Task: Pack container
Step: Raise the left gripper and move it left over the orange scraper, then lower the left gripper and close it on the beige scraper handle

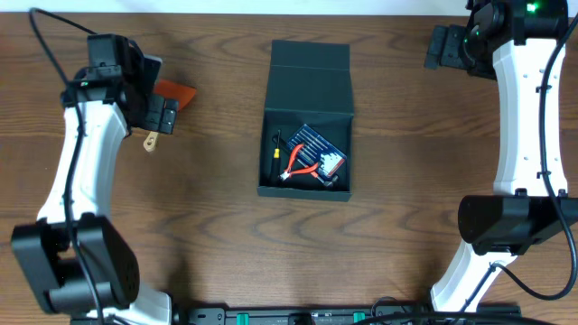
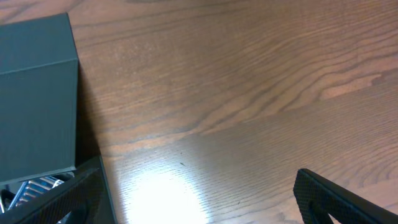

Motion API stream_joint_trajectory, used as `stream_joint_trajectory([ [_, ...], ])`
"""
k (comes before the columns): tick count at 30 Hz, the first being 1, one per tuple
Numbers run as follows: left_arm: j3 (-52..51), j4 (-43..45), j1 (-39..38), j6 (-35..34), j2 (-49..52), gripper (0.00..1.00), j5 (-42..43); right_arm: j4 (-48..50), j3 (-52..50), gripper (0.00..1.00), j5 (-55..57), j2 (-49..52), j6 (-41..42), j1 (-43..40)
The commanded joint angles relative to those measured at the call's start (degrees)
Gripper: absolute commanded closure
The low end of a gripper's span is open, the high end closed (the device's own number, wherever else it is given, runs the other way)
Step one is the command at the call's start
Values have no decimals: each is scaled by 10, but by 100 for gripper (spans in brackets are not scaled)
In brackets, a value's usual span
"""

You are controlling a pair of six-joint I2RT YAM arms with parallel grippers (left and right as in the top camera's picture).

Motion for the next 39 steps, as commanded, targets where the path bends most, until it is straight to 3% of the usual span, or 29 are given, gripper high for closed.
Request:
stream_joint_trajectory([
  [1,4,4,2,24,37,1,0,0,11,1,0,0,9,-2],
  [21,4,12,3,24,184,0,2,0,11,1,0,0,9,-2],
  [29,4,28,28,20,196,1,82,0,11,1,0,0,9,-2],
  [39,4,31,64,17,199,2,90,0,11,1,0,0,9,-2],
])
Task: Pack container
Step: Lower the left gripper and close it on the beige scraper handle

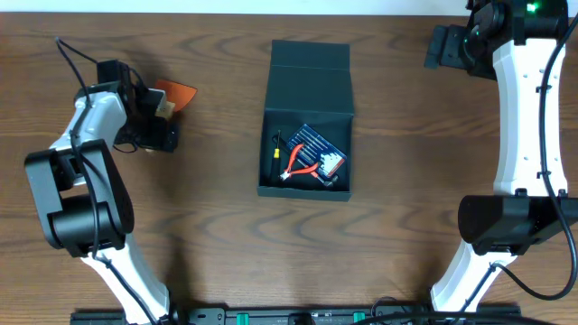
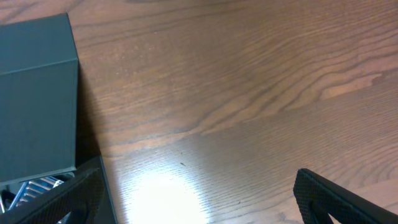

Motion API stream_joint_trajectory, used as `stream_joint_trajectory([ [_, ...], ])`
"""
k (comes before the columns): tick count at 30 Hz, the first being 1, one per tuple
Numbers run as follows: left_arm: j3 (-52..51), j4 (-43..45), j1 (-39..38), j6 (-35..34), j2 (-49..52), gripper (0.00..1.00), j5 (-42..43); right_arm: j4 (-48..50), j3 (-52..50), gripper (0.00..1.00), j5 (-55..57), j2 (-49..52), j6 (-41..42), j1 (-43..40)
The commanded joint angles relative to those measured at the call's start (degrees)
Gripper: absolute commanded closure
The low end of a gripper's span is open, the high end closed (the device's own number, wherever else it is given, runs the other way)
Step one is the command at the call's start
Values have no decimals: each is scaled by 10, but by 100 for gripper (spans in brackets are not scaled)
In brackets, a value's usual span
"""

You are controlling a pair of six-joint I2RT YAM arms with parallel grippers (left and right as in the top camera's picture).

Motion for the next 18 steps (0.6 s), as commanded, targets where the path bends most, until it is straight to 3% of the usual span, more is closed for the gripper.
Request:
stream_joint_trajectory([
  [1,4,2,3,-2,9,2,12,0,11,1,0,0,7,-2],
  [18,30,-2,2,7,15,2,27,0,11,1,0,0,7,-2],
])
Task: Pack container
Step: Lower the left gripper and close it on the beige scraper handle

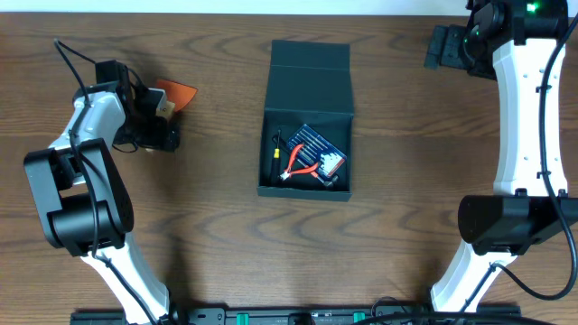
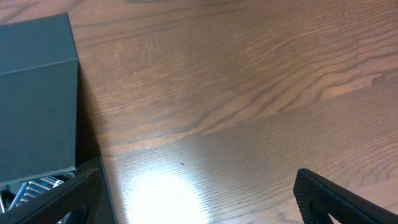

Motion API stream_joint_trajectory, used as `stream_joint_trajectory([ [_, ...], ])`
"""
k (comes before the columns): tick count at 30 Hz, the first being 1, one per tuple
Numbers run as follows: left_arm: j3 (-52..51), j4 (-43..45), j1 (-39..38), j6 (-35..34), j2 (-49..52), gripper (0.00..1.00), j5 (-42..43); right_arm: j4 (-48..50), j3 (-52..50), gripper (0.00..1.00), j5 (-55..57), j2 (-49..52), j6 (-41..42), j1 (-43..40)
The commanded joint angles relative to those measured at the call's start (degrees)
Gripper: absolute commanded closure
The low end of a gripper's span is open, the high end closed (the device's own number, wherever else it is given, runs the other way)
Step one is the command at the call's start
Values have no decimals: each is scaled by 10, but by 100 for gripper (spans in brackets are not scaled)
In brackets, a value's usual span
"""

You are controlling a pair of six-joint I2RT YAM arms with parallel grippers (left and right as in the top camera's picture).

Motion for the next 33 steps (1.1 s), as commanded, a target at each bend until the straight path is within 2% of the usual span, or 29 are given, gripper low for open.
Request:
stream_joint_trajectory([
  [1,23,2,0,8,11,2,8,0,11,1,0,0,7,-2],
  [6,23,12,-2,34,11,6,7,0,11,1,0,0,7,-2],
  [11,23,26,-3,34,12,6,8,0,11,1,0,0,7,-2],
  [16,23,35,-14,66,16,6,15,0,11,1,0,0,7,-1],
  [28,23,35,-35,63,73,6,14,0,11,1,0,0,7,-2],
  [30,23,35,-35,60,75,2,14,0,11,1,0,0,7,-2],
  [33,23,37,-35,52,75,2,14,0,11,1,0,0,7,-2],
])
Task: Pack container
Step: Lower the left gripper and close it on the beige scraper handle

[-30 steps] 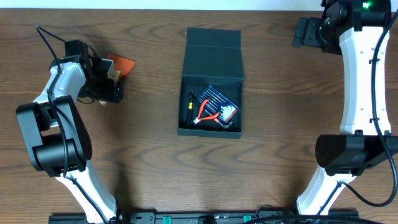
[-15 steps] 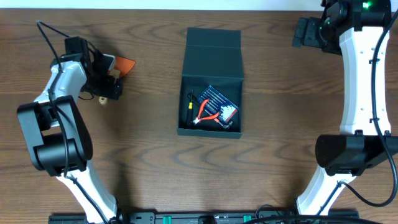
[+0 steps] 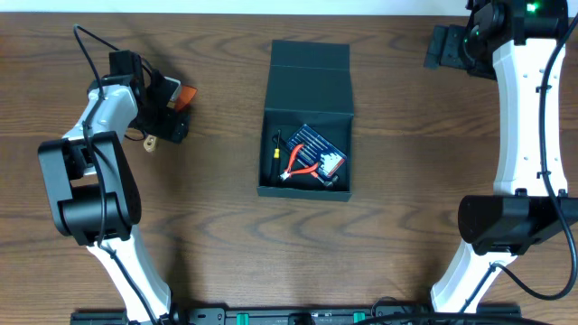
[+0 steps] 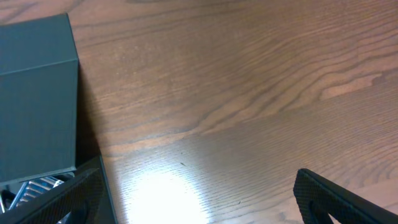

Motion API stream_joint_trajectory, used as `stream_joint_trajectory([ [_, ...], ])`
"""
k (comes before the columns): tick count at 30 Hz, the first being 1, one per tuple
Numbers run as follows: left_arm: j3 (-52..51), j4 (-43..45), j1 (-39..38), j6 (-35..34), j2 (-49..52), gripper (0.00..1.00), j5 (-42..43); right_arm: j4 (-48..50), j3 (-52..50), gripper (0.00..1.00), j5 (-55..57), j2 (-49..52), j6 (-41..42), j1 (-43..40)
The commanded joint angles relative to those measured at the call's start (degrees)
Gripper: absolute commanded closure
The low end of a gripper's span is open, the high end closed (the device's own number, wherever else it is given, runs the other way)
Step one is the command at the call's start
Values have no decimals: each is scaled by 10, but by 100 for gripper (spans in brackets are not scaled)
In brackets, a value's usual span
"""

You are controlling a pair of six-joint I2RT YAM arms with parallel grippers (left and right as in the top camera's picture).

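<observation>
The open black box point(image 3: 303, 188) stands mid-table with its lid point(image 3: 310, 77) folded back. Inside lie red-handled pliers point(image 3: 303, 163), a blue packet point(image 3: 320, 144) and a yellow-tipped screwdriver point(image 3: 274, 149). My left gripper point(image 3: 172, 117) is at the far left, over an orange object point(image 3: 187, 93) that it mostly hides; whether its fingers hold anything cannot be told. A small tan piece point(image 3: 149, 140) lies on the table just beside it. My right gripper point(image 4: 198, 177) hangs open over bare wood right of the box and holds nothing; the overhead view shows the right gripper point(image 3: 440, 47) at the back right.
The wooden table point(image 3: 406, 181) spreads to both sides of the box. In the right wrist view the box's outer wall point(image 4: 37, 93) fills the left side. The white arm links point(image 3: 524, 117) run down the right edge.
My left gripper has moved a little back and to the right, and now covers more of the orange object. The small tan piece shows on the table beside it. The right arm is unchanged.
First my left gripper hung just below the orange object with the tan piece at its tip. Then the arm had swung round and the gripper sat lower left of the object for two moments. Now it is over the object. The box and right gripper never moved.
</observation>
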Motion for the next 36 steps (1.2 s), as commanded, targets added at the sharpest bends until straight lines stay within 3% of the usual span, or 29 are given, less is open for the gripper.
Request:
stream_joint_trajectory([
  [1,-10,-7,-2,-7,39,1,11,0,11,1,0,0,7,-2],
  [12,-10,-17,-2,-7,39,14,11,0,11,1,0,0,7,-2],
  [14,-10,-17,-2,-7,39,38,11,0,11,1,0,0,7,-2],
  [15,-10,-17,-2,-7,39,40,11,0,11,1,0,0,7,-2],
  [36,-10,-30,-2,-7,39,55,11,0,11,1,0,0,7,-2],
])
